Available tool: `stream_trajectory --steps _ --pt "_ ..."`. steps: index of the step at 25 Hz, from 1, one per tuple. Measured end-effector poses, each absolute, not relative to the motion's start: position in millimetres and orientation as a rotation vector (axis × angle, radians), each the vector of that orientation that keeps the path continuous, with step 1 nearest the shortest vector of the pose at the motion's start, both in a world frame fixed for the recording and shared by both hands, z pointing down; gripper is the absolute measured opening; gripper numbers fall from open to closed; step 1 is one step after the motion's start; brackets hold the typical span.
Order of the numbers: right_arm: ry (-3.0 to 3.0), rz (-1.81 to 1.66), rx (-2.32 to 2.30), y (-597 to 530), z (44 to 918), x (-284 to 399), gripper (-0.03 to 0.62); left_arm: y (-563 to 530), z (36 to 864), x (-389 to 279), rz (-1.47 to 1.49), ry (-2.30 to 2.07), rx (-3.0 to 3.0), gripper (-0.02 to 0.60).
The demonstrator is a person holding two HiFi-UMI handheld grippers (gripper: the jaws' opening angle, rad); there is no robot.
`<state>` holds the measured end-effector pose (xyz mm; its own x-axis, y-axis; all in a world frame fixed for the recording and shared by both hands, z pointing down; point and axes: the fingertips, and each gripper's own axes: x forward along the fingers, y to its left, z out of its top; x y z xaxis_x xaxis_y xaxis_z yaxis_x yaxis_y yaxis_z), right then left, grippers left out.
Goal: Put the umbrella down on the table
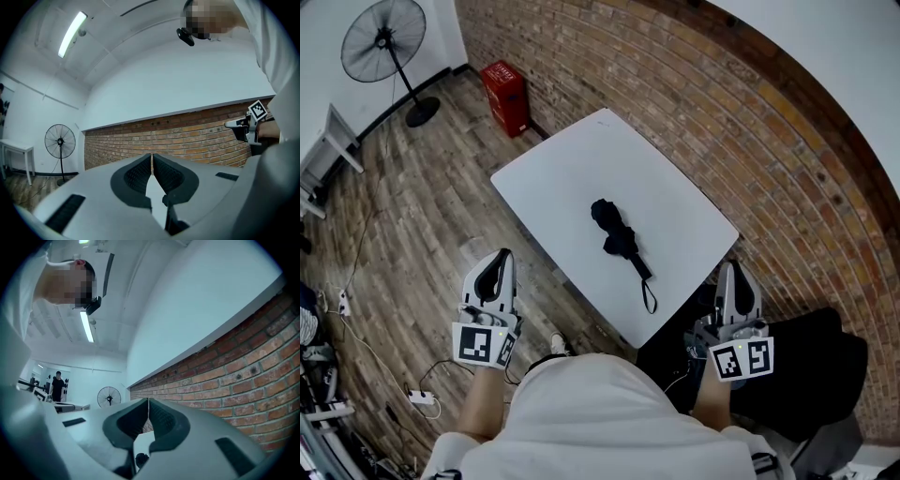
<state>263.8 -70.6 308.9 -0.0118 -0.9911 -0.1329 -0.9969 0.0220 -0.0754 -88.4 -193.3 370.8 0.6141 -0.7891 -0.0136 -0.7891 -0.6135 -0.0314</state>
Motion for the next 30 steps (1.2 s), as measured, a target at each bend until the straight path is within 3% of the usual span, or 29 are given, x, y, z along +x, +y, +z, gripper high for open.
stream_trajectory --steps 30 --pt "2.228 0.087 -2.158 -94 326 255 0.019 -180 378 -88 -0.005 1.387 -2.796 0.035"
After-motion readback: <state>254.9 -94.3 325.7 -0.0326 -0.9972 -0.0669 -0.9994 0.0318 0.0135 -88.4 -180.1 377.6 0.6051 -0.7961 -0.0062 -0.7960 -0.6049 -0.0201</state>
